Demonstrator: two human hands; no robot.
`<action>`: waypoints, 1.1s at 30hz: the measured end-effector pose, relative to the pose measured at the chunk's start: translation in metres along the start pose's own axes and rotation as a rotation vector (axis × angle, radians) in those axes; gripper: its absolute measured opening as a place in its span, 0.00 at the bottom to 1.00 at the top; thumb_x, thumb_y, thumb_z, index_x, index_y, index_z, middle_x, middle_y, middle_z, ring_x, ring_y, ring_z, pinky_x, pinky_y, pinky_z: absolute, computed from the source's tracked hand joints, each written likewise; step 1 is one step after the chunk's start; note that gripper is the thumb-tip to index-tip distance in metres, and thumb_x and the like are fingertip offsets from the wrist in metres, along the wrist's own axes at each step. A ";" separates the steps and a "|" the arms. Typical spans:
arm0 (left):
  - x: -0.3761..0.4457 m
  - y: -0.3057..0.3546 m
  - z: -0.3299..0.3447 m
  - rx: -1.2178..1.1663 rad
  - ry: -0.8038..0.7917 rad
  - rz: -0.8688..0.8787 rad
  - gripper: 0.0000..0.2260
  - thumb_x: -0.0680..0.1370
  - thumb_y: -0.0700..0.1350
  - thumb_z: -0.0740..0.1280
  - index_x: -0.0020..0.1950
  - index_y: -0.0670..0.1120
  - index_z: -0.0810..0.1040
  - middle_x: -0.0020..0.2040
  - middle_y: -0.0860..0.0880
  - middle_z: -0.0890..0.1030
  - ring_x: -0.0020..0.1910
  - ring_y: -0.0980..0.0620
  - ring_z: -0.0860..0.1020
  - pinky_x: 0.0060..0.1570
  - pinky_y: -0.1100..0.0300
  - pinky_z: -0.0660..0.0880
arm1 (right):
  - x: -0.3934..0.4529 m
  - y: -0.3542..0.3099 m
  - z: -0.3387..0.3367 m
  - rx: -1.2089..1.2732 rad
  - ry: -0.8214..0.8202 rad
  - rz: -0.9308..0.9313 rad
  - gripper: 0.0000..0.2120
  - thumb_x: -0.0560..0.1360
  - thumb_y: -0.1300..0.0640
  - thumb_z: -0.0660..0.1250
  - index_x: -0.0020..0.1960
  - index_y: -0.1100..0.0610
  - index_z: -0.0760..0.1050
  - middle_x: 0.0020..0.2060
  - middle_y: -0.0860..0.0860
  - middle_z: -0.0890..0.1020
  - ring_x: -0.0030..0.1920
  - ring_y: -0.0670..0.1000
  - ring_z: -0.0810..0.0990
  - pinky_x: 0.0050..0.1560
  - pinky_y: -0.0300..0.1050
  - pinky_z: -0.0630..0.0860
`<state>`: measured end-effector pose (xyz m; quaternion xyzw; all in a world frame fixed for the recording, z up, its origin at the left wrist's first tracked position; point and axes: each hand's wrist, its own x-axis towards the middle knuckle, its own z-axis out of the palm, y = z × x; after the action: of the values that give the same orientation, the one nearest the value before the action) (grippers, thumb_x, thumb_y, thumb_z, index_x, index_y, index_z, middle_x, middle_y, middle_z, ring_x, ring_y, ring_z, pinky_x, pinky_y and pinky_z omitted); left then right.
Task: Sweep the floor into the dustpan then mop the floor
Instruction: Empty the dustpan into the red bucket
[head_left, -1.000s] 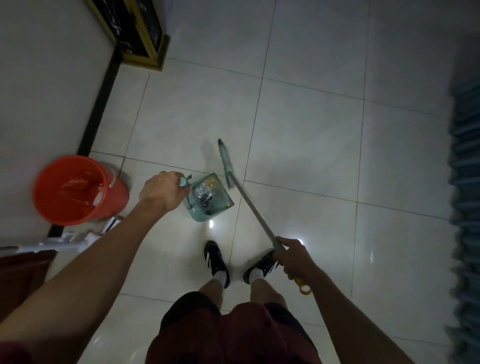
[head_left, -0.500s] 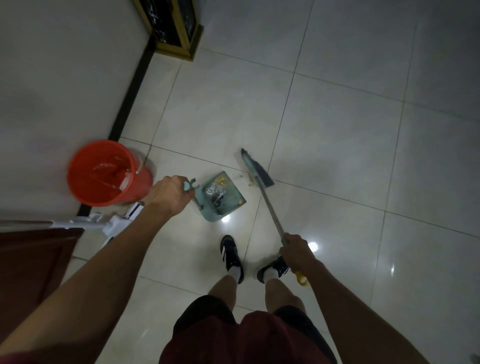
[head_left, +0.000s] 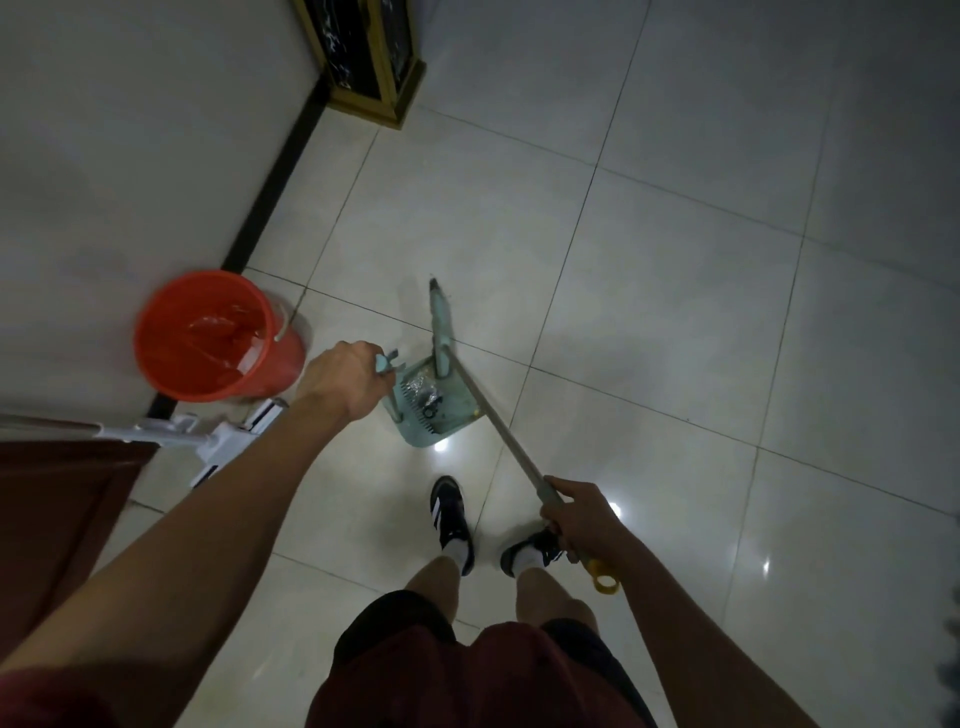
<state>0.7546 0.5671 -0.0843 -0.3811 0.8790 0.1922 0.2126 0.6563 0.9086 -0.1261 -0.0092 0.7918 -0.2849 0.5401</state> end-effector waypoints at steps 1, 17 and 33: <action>-0.003 -0.004 0.000 -0.006 0.000 -0.009 0.10 0.78 0.55 0.67 0.50 0.49 0.81 0.45 0.44 0.83 0.41 0.43 0.78 0.40 0.55 0.74 | 0.000 0.001 -0.003 -0.037 0.016 -0.016 0.25 0.77 0.64 0.65 0.74 0.55 0.71 0.33 0.54 0.78 0.23 0.44 0.73 0.23 0.36 0.70; -0.036 -0.065 0.022 -0.049 0.046 -0.112 0.11 0.76 0.57 0.67 0.49 0.51 0.80 0.45 0.45 0.83 0.43 0.41 0.82 0.43 0.51 0.80 | 0.097 -0.043 -0.012 -0.624 0.130 -0.138 0.15 0.76 0.62 0.66 0.62 0.59 0.75 0.49 0.54 0.81 0.41 0.54 0.82 0.38 0.46 0.81; -0.067 -0.034 0.033 -0.099 0.065 -0.156 0.10 0.76 0.56 0.66 0.47 0.51 0.80 0.45 0.45 0.83 0.44 0.41 0.81 0.43 0.50 0.80 | 0.034 -0.014 0.009 -0.157 -0.264 -0.004 0.24 0.79 0.63 0.65 0.74 0.55 0.69 0.43 0.58 0.81 0.38 0.54 0.77 0.35 0.45 0.75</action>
<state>0.8285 0.6014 -0.0831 -0.4647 0.8424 0.2060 0.1792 0.6454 0.8822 -0.1512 -0.0905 0.7338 -0.2197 0.6365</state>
